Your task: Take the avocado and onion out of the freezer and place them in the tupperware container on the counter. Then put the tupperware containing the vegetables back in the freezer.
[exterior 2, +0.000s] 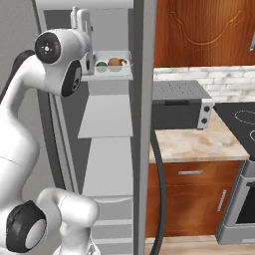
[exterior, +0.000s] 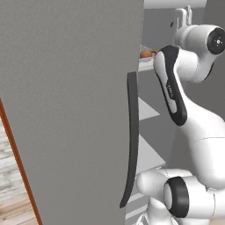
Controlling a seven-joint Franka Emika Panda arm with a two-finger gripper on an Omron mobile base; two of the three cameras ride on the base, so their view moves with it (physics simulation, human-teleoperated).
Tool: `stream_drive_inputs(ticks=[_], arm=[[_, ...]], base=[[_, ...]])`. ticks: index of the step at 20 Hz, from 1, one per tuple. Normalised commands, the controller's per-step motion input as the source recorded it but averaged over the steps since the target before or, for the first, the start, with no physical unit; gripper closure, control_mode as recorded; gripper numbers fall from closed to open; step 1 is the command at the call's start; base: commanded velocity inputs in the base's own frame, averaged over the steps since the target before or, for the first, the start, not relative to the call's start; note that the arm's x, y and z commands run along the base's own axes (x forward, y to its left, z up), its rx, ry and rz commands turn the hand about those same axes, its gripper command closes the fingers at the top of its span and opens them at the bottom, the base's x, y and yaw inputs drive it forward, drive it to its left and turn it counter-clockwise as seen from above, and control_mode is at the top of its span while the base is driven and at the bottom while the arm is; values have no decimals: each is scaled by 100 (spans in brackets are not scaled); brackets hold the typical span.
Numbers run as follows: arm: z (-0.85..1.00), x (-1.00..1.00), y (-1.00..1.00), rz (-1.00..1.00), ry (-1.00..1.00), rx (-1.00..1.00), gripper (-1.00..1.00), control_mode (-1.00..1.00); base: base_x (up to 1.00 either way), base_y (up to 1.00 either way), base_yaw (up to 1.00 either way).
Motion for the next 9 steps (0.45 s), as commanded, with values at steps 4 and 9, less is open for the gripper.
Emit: stream_drive_inputs(ticks=[4,9], arm=[[-7,-60,31,0,8,-27,-100,-100],[-14,-63,41,0,0,-25,-100,-100]], base=[[0,0,0],[0,0,0]])
